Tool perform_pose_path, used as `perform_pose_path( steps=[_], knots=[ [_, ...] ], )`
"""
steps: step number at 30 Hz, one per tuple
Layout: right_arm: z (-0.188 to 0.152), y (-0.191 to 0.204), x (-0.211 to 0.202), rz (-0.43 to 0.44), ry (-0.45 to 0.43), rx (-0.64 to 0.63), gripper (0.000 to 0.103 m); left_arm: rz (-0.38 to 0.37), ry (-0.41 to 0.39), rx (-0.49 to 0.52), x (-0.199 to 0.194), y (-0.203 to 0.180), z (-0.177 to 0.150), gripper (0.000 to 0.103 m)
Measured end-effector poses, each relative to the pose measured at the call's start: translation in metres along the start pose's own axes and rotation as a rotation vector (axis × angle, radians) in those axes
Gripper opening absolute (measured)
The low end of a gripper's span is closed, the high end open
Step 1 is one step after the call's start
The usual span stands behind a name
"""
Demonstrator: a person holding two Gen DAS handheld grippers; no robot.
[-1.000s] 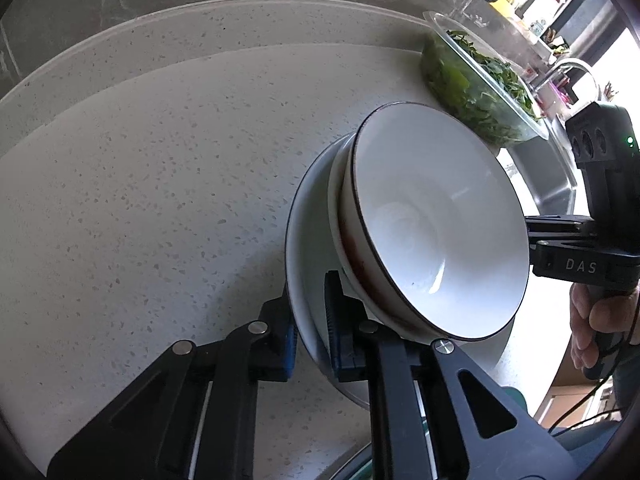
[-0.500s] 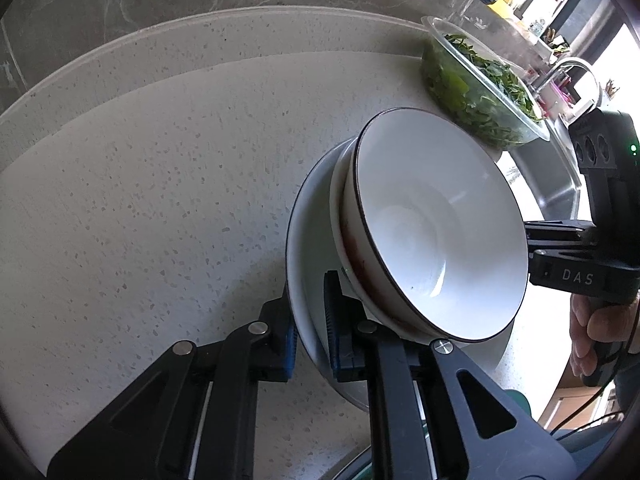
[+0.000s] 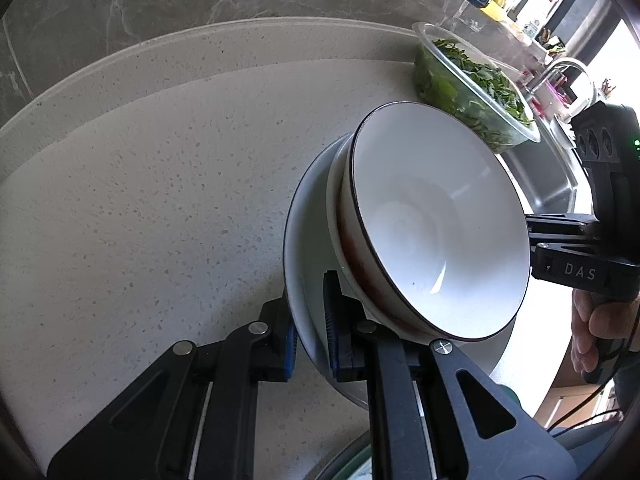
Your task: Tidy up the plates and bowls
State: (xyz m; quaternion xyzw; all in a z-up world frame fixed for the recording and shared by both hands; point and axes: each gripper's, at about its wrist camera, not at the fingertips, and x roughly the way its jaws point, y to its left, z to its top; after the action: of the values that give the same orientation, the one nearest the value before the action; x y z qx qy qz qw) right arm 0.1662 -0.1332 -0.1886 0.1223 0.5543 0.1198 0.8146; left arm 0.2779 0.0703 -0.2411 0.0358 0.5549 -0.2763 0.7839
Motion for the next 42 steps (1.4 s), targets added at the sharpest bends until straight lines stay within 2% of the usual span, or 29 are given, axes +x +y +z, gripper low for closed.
perform_pose_path(
  steps=[8,14,26,34,42],
  knots=[
    [-0.007,0.015,-0.021,0.003,-0.004,-0.025,0.015,0.017,-0.021,0.001,-0.033,-0.008,-0.009,0.009],
    [-0.025,0.030,-0.042,0.003,-0.012,-0.035,0.014,0.017,-0.027,-0.005,-0.062,-0.016,-0.030,0.008],
    [-0.091,0.053,-0.071,-0.005,0.008,-0.038,0.015,0.007,-0.011,0.001,-0.108,-0.042,-0.112,0.008],
    [-0.133,0.057,-0.068,-0.001,0.047,-0.009,0.015,-0.011,0.031,-0.014,-0.112,-0.046,-0.170,0.008],
    [-0.152,0.053,-0.059,-0.004,0.075,0.008,0.015,-0.015,0.063,-0.029,-0.106,-0.046,-0.209,0.009]
  ],
)
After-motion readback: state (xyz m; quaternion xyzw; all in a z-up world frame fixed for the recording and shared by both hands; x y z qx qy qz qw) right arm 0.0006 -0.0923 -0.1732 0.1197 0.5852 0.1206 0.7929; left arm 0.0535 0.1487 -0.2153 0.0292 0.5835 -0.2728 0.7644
